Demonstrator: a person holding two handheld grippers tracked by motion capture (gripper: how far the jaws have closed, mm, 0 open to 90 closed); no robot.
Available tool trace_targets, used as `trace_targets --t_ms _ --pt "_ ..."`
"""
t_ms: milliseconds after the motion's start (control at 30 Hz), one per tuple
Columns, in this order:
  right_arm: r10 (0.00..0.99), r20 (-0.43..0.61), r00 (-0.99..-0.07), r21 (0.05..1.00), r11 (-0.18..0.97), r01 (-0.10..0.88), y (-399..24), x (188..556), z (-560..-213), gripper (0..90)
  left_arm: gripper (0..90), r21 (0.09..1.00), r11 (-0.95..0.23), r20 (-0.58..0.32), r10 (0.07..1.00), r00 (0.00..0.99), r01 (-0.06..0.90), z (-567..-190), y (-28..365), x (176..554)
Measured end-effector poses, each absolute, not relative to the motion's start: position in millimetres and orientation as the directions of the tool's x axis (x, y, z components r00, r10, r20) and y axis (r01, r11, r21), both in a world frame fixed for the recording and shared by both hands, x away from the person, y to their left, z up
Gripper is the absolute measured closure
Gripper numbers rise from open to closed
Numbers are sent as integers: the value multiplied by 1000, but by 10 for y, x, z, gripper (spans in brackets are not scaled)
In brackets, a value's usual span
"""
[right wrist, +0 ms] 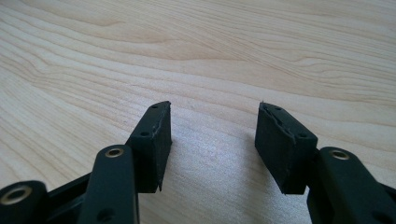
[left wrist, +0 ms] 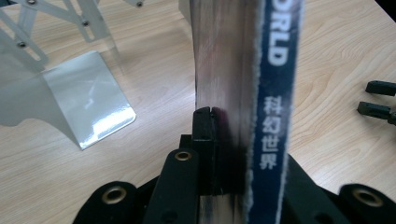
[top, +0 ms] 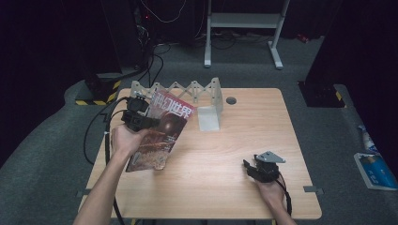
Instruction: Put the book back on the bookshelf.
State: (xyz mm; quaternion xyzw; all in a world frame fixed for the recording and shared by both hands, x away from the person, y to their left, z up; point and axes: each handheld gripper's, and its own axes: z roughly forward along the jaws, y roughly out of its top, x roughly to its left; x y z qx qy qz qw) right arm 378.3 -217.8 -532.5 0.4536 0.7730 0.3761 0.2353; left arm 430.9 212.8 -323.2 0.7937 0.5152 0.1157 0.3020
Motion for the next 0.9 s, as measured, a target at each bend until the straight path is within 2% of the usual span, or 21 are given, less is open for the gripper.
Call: trace_targets --t_ms 900 --pt "879 -21 -476 794 304 526 -2177 3781 -5325 460 818 506 -260 -133 919 372 822 -3044 2437 4527"
